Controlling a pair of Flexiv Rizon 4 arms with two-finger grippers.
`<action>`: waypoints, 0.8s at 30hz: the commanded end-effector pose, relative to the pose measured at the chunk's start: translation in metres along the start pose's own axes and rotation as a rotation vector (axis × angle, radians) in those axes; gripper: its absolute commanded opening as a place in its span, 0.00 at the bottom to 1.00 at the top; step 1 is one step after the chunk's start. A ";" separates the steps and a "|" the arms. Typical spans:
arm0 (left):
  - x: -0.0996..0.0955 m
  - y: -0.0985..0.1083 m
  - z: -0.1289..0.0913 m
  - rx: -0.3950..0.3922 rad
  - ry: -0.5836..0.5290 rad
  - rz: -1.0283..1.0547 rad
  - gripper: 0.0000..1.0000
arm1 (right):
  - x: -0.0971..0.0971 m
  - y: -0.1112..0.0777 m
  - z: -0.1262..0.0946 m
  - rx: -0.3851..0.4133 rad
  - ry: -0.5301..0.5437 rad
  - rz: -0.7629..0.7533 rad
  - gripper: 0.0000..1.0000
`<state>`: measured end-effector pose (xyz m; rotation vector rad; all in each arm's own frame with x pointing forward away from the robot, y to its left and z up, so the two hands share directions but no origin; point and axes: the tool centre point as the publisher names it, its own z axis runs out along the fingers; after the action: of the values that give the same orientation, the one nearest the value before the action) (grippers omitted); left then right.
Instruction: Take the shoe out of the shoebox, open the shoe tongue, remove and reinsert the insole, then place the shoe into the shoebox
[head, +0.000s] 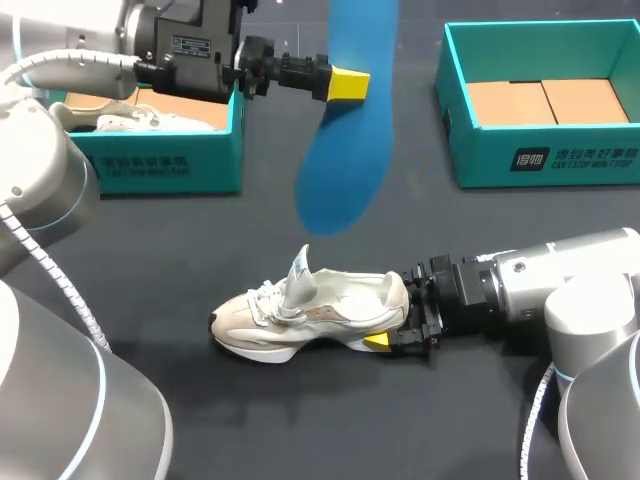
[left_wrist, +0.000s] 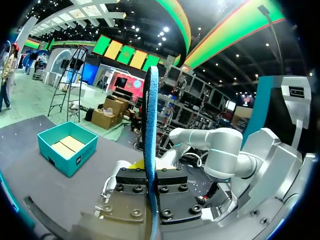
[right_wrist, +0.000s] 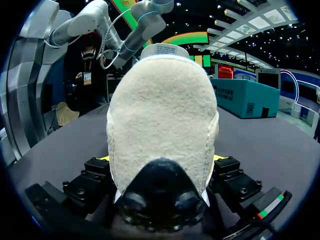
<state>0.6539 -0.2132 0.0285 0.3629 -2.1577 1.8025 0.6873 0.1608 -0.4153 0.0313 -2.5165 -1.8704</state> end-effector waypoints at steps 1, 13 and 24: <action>0.015 0.003 -0.012 0.003 -0.009 -0.008 0.00 | 0.000 -0.001 0.001 0.005 0.001 0.000 0.00; 0.065 0.003 -0.054 0.005 0.034 -0.008 0.00 | 0.000 -0.001 0.001 0.005 0.001 0.000 0.00; 0.065 0.003 -0.054 0.005 0.034 -0.008 0.00 | 0.000 -0.001 0.001 0.005 0.001 0.000 0.00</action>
<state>0.5981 -0.1603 0.0611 0.3374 -2.1282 1.7931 0.6873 0.1608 -0.4153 0.0313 -2.5165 -1.8704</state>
